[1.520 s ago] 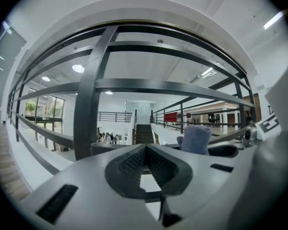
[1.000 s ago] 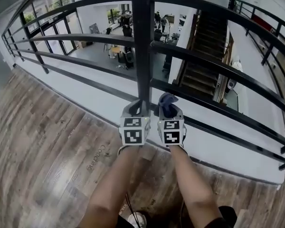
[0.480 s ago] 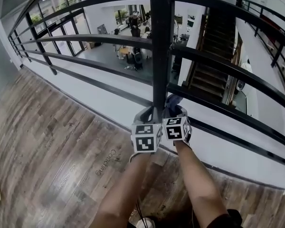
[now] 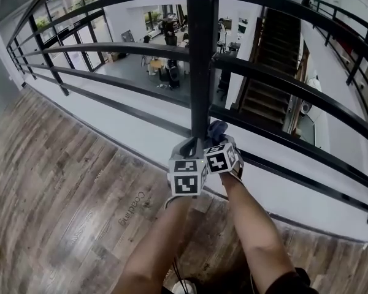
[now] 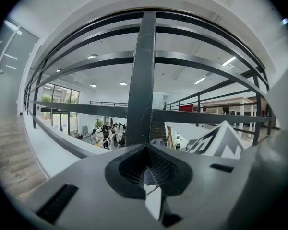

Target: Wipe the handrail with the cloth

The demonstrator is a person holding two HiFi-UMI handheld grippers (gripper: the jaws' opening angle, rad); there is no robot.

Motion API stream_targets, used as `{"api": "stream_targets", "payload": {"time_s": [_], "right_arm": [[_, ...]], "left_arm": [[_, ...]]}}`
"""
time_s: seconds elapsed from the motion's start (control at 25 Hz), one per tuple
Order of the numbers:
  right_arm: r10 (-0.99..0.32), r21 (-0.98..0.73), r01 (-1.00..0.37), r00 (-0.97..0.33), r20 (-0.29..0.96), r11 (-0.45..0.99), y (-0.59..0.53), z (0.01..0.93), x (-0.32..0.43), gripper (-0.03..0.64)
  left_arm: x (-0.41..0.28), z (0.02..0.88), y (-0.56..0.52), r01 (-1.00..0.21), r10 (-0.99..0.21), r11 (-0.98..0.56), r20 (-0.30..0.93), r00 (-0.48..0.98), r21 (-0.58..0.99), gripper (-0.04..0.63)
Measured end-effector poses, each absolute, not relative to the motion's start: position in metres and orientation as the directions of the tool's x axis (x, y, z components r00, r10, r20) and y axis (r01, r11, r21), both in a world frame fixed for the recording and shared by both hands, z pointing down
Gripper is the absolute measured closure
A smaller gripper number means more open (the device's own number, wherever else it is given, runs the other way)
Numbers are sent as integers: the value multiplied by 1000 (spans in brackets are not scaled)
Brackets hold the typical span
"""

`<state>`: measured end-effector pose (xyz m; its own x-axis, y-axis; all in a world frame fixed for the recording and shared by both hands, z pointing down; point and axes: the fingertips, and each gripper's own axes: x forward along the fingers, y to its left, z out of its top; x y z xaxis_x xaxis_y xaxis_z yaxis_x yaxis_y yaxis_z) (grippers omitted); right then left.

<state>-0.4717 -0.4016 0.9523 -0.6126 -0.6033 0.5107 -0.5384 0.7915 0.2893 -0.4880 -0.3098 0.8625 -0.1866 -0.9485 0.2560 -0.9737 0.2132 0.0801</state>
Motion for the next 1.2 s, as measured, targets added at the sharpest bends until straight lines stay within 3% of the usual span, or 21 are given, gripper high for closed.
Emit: {"api": "stream_targets", "payload": {"time_s": [0.44, 1.2], "right_arm": [[-623, 286, -567, -589, 515, 773, -407, 952, -431, 522], [-695, 270, -672, -509, 508, 689, -434, 946, -256, 522]], "left_arm": [[-484, 873, -308, -971, -933, 233, 296, -206, 58, 597], [-364, 866, -354, -997, -942, 75, 326, -82, -32, 597]]}}
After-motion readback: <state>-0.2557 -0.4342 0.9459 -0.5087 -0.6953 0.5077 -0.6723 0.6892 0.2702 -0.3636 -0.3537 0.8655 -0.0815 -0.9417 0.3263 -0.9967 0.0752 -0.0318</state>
